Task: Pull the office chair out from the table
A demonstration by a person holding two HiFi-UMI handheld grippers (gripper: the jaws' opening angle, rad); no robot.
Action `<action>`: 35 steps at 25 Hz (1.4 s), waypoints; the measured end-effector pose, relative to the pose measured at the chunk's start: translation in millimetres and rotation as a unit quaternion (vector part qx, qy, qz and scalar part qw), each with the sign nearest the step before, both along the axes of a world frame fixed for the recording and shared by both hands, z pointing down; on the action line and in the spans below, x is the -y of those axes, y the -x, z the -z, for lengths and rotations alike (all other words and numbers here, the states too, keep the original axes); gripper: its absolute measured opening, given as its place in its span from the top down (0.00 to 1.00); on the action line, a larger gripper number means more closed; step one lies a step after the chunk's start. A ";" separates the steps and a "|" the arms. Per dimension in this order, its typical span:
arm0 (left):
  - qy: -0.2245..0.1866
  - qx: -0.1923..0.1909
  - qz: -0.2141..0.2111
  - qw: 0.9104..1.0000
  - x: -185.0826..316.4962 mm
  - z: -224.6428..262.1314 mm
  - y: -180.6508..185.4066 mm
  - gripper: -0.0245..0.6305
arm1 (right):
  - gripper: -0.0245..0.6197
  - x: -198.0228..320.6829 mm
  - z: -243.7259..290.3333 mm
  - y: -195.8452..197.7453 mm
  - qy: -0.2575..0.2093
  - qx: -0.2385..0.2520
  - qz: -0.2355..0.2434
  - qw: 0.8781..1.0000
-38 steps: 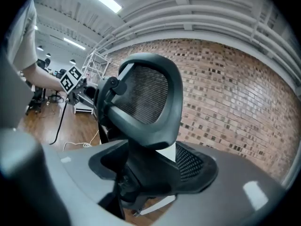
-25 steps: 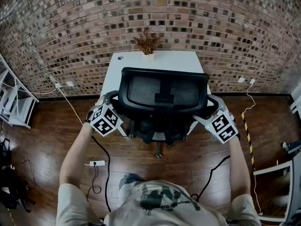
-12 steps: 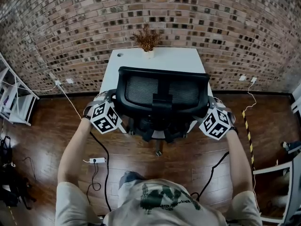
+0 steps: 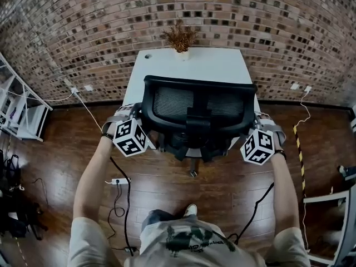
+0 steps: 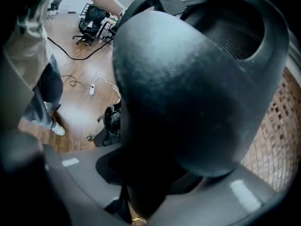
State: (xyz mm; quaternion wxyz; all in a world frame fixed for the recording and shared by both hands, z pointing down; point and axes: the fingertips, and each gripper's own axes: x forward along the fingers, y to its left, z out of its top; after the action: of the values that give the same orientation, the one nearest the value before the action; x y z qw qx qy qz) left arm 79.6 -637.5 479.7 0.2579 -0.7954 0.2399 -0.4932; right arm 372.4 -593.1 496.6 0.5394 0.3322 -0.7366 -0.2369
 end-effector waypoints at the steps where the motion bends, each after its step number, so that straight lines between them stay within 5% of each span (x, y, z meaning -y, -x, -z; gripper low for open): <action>1: -0.002 0.000 0.000 1.000 -2.3 0.1 -0.6 0.55 | 0.70 -0.9 -0.3 -1.0 0.002 0.000 0.001 1.000; 9: -0.027 0.004 0.000 1.000 -30.2 -1.3 -4.2 0.57 | 0.69 -16.4 -3.4 -7.9 0.008 -0.002 0.005 1.000; 22: -0.005 0.032 -0.002 0.999 -62.8 -5.1 20.4 0.59 | 0.69 -53.8 -3.5 15.9 0.008 -0.001 -0.002 1.000; 35: -0.020 0.035 -0.009 0.999 -130.5 -3.6 47.2 0.59 | 0.70 -131.7 -2.9 43.5 0.006 -0.001 -0.009 1.000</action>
State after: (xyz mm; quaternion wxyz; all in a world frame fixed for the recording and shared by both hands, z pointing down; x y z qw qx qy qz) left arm 32.4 -507.0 483.3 0.2861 -0.7746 0.2332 -0.5136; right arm 328.9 -461.5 499.5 0.5440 0.3353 -0.7346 -0.2281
